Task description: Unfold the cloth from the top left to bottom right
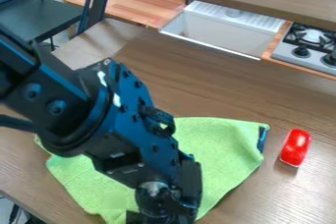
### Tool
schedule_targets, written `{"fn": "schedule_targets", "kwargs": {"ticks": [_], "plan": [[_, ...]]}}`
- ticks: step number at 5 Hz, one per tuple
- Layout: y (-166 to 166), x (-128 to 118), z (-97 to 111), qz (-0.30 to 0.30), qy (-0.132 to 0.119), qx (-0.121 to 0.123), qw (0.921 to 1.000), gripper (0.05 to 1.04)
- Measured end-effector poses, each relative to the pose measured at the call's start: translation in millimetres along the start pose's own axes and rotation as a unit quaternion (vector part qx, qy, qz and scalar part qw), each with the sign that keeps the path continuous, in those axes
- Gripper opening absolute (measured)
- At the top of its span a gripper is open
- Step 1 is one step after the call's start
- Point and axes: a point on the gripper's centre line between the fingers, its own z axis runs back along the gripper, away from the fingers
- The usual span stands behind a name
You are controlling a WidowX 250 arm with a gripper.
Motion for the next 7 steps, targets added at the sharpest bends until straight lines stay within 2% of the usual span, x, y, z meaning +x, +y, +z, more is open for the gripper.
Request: {"fn": "schedule_targets", "kwargs": {"ticks": [1, 2, 3, 4, 5, 6, 7], "plan": [[3.9, -2.8, 0.5, 0.002, -0.004, -0.024, 0.9997, 0.072], [30.8, -5.2, 4.9, 0.028, -0.019, -0.069, 0.997, 0.058], [63.2, -1.9, 18.6, 0.052, -0.05, -0.103, 0.9921, 0.056], [93.2, -4.0, 24.0, 0.082, -0.065, -0.132, 0.9858, 0.056], [107.2, -7.3, 21.4, 0.09, -0.069, -0.158, 0.9809, 0.056], [118.3, -8.8, 26.7, 0.103, -0.072, -0.155, 0.9799, 0.056], [147.0, -11.4, 26.2, 0.141, -0.073, -0.145, 0.9766, 0.056]]}}
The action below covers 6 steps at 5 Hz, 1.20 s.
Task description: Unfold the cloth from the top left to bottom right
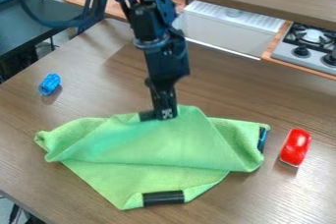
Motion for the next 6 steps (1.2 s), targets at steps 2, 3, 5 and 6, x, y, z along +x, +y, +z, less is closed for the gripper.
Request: {"fn": "schedule_targets", "kwargs": {"ticks": [2, 3, 5, 6], "plan": [[65.1, 5.3, -7.8, 0.097, 0.015, -0.004, 0.9951, 0.056], [90.1, 6.8, -10.2, 0.128, 0.027, 0.0, 0.9914, 0.056], [127.5, 12.0, -2.6, 0.165, 0.019, 0.005, 0.9861, 0.056], [143.2, 15.3, 0.6, 0.18, 0.014, 0.003, 0.9836, 0.056]]}}
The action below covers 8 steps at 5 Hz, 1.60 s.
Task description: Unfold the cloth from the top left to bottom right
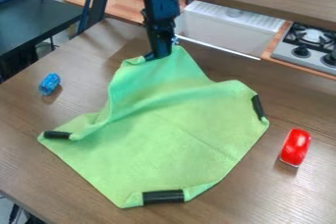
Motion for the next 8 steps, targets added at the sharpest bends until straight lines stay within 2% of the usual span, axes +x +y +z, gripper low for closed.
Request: {"fn": "schedule_targets", "kwargs": {"ticks": [1, 2, 3, 4, 5, 7, 8], "plan": [[15.7, -0.4, -0.9, 0.015, 0.006, -0.007, 0.9998, 0.056], [23.5, 3.3, 1.1, -0.009, 0.014, 0.008, 0.9998, 0.056], [18.9, 9.0, 3.1, -0.064, 0.031, 0.024, 0.9972, 0.056], [12.5, 20.3, 13.5, -0.132, 0.042, 0.04, 0.9896, 0.056], [14.6, 23.6, 13.9, -0.169, 0.056, 0.036, 0.9834, 0.056], [19.7, 28.3, -3.3, -0.19, 0.083, -0.007, 0.9782, 0.086], [24.4, 27.1, -8.2, -0.18, 0.079, 0.001, 0.9804, 0.259]]}}
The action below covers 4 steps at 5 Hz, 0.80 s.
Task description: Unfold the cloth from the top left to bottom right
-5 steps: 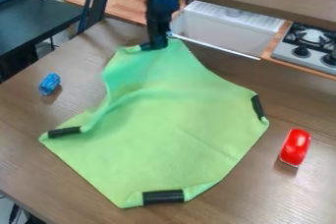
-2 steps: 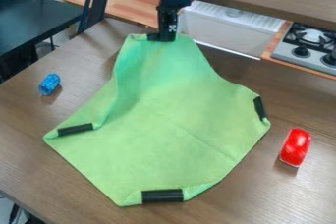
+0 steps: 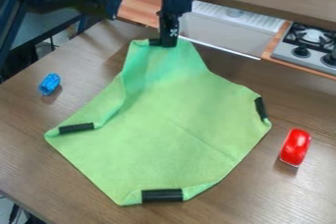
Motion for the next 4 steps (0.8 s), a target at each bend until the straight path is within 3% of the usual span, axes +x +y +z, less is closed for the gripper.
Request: {"fn": "schedule_targets", "kwargs": {"ticks": [2, 3, 4], "plan": [[-5.7, -12.2, -29.2, 0.017, 0.016, -0.016, 0.9996, 0.796], [-12.8, -16.0, -1.3, 0.026, -0.009, 0.013, 0.9995, 0.999], [-30.2, -32.0, 21.0, 0.04, -0.036, 0.032, 0.998, 1.0]]}}
